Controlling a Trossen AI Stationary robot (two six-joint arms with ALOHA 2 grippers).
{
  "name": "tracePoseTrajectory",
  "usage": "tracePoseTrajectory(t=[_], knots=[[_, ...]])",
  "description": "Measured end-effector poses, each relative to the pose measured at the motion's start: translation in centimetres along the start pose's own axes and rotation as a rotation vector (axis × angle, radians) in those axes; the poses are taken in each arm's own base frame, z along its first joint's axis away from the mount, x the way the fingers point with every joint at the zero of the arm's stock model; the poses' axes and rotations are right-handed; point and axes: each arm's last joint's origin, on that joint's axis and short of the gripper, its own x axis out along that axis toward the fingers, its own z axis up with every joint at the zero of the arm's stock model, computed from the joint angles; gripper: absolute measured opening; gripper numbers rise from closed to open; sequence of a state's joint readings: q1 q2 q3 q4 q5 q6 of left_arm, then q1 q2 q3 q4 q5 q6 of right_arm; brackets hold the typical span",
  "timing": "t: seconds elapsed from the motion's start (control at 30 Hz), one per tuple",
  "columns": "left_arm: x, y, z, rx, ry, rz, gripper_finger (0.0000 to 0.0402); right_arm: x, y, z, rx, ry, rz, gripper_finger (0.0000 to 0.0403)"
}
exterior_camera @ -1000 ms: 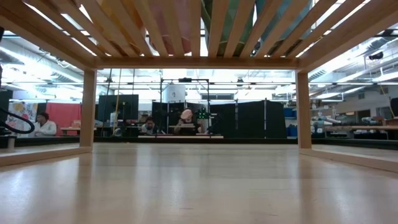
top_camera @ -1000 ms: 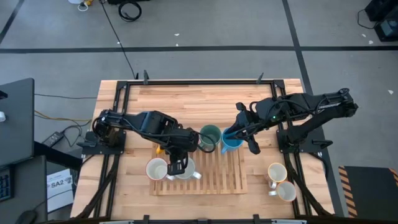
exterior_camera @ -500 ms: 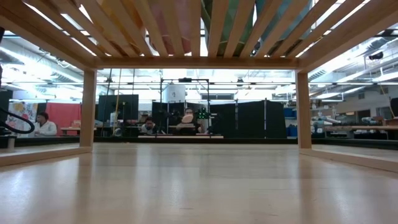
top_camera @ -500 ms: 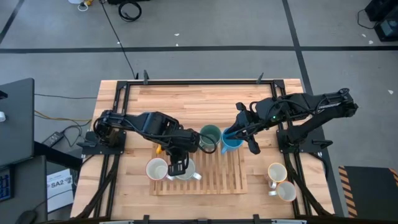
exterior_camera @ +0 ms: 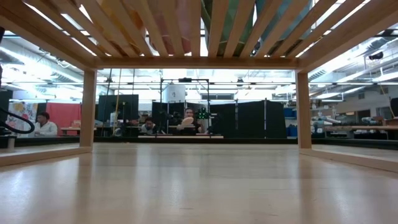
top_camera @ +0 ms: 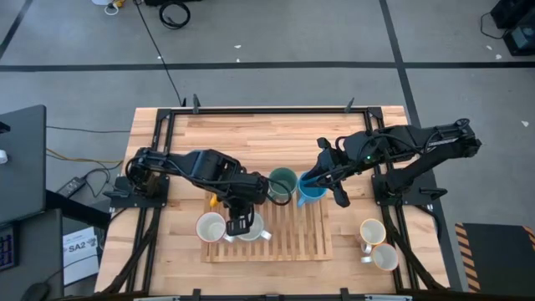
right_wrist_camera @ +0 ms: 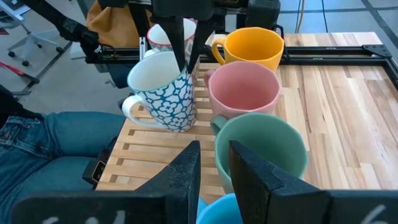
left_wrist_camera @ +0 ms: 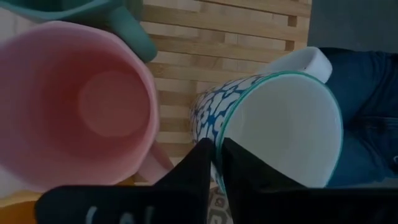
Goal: Place coffee mugs
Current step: Put the blue patterned mug on the shelf, then put the red patterned mug on the shelf
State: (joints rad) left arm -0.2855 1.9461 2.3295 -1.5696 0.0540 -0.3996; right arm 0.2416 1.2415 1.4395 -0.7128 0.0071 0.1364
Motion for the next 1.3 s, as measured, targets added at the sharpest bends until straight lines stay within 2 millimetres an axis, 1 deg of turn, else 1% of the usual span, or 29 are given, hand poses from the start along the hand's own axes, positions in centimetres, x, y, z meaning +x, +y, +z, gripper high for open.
tracePoseTrajectory(t=[0.33, 0.67, 0.83, 1.07, 1.2, 1.3], knots=[[0.0, 0.0, 0.0, 0.0, -0.001, 0.0, 0.0066, 0.0, 0.0, 0.0, 0.0, 0.0, 0.0, 0.009], [0.0, 0.1, 0.0, -0.001, -0.001, 0.001, 0.0111, 0.0, 0.0, 0.0, 0.0, 0.0, 0.0, 0.009], [-0.3, 0.5, 0.1, -0.013, -0.003, -0.01, 0.0114, 0.0, 0.0, 0.0, 0.0, 0.0, 0.0, 0.009], [-1.9, 0.9, -0.4, 0.0, -0.037, -0.026, 0.0114, 0.0, 0.0, 0.0, 0.001, 0.0, 0.0, 0.009], [-3.7, 1.4, -1.1, 0.022, -0.082, -0.031, 0.0114, 0.0, 0.0, 0.0, 0.0, 0.0, 0.0, 0.009], [-5.4, 1.7, -1.9, 0.123, -0.126, -0.032, 0.0114, 0.0, 0.0, 0.0, 0.003, 0.0, 0.0, 0.009]])
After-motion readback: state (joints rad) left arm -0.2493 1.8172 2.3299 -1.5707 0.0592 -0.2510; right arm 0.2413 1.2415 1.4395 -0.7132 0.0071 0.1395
